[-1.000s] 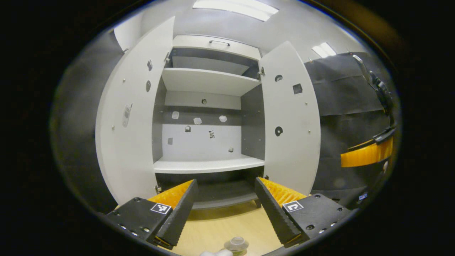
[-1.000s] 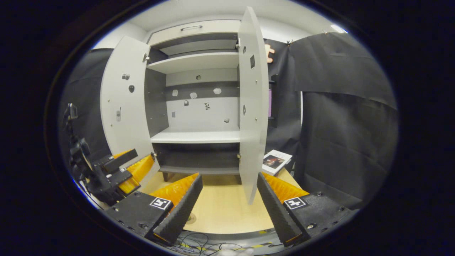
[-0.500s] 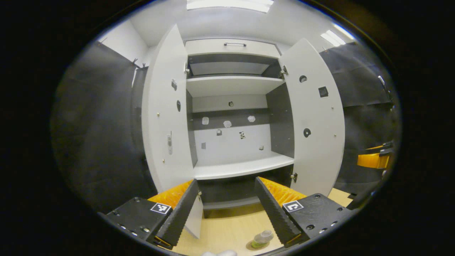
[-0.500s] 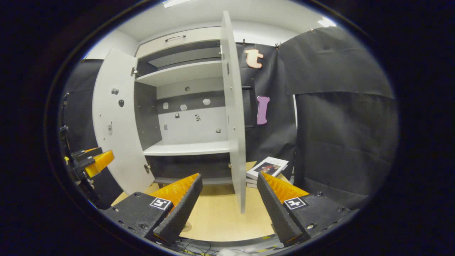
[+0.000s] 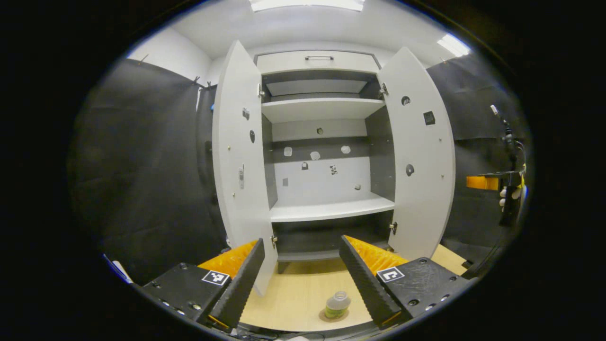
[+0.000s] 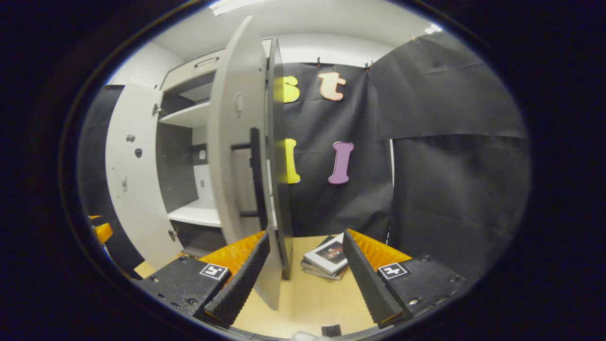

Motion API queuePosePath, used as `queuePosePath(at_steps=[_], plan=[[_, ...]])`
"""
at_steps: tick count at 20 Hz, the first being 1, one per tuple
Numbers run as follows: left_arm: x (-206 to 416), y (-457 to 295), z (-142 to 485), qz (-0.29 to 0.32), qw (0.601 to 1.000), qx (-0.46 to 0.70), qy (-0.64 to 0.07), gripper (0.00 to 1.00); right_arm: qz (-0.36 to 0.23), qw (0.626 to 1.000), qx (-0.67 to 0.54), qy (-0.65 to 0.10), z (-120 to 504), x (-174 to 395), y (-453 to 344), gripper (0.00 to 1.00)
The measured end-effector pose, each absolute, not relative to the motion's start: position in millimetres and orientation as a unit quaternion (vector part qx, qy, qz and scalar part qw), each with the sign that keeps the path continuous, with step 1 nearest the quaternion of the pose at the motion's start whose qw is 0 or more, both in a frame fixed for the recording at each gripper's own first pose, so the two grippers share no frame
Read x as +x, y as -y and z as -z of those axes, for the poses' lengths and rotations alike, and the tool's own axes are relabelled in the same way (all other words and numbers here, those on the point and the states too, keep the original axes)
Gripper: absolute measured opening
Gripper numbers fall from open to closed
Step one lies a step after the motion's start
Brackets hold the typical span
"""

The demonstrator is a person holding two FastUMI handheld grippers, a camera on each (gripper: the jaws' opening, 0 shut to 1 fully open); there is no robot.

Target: Grasp the bottle in the cabinet with the left hand and place it on the coaster, then close the right door with the right hand and the left door with the left hand.

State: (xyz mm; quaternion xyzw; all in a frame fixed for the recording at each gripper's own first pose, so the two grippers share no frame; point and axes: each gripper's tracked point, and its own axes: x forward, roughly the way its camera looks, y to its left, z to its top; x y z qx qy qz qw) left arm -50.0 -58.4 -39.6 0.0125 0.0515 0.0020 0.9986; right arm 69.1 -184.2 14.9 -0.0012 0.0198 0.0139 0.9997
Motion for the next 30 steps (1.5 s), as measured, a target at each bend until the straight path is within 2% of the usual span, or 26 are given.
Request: queuePosePath(at_steps=[7,12,16,17,18,30], plan=[[-79,68,32,-0.081,0.996,0.018,-0.044,0.98,-0.083,0.996,-0.004,-0.009,-52,122,189,1.00],[-98,73,34,-0.112,0.993,0.013,-0.047,0.96,-0.130,0.991,-0.021,0.003,-69,133,160,1.00],[-105,67,34,-0.126,0.991,0.016,-0.046,0.97,-0.120,0.992,-0.044,0.016,-73,129,156,0.95],[-106,65,34,-0.125,0.991,0.016,-0.045,0.97,-0.119,0.992,-0.044,0.015,-73,128,153,0.98],[-109,63,35,-0.123,0.991,0.017,-0.045,0.96,-0.117,0.992,-0.044,0.015,-72,127,150,0.95],[-89,3,40,-0.104,0.993,0.013,-0.056,0.97,-0.109,0.993,-0.052,0.016,-65,122,69,0.95]])
